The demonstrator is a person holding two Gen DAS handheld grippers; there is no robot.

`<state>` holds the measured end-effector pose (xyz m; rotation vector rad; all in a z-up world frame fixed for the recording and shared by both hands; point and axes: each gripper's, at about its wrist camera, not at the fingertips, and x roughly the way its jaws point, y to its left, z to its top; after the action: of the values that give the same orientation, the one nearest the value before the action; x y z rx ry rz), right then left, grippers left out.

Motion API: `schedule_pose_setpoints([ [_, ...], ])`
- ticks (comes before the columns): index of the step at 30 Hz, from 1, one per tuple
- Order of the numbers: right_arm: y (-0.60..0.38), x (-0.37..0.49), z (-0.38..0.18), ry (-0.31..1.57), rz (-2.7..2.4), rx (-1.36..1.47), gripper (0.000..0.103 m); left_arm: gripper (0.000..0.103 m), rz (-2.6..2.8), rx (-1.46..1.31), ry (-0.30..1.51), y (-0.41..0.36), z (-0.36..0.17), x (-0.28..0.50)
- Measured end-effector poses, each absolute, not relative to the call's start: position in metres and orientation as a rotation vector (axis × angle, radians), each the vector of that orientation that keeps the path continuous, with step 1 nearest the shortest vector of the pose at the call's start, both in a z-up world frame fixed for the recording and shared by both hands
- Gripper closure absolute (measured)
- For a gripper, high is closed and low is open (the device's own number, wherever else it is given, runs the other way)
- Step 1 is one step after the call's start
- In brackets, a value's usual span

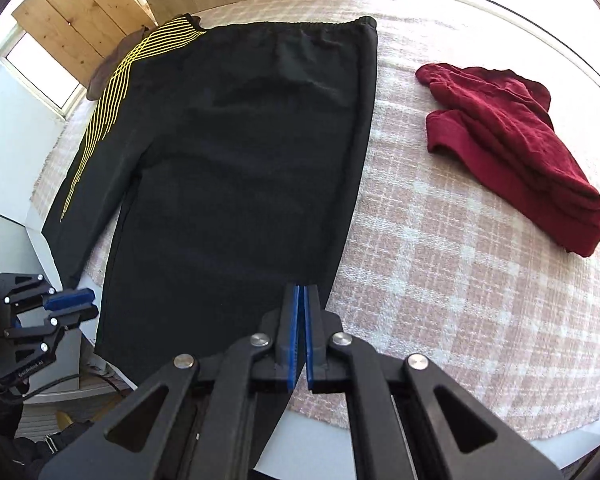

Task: Fold clothes
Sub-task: 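Open both grippers and lift them off the folded legs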

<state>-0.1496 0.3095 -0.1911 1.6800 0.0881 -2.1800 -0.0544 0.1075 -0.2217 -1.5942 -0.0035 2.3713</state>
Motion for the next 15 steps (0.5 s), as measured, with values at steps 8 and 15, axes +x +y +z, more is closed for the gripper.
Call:
schedule_pose_setpoints([
  [8,0.286,-0.167,-0.199,0.153,-2.149,1.684,0.073,0.091,2.536,-1.689,-0.125,0.039,-0.217,-0.048],
  [15,0.293,-0.192,-0.18,0.325,-2.234,1.539,0.055,0.087,2.392,-1.6,0.04,0.131,-0.205,-0.046],
])
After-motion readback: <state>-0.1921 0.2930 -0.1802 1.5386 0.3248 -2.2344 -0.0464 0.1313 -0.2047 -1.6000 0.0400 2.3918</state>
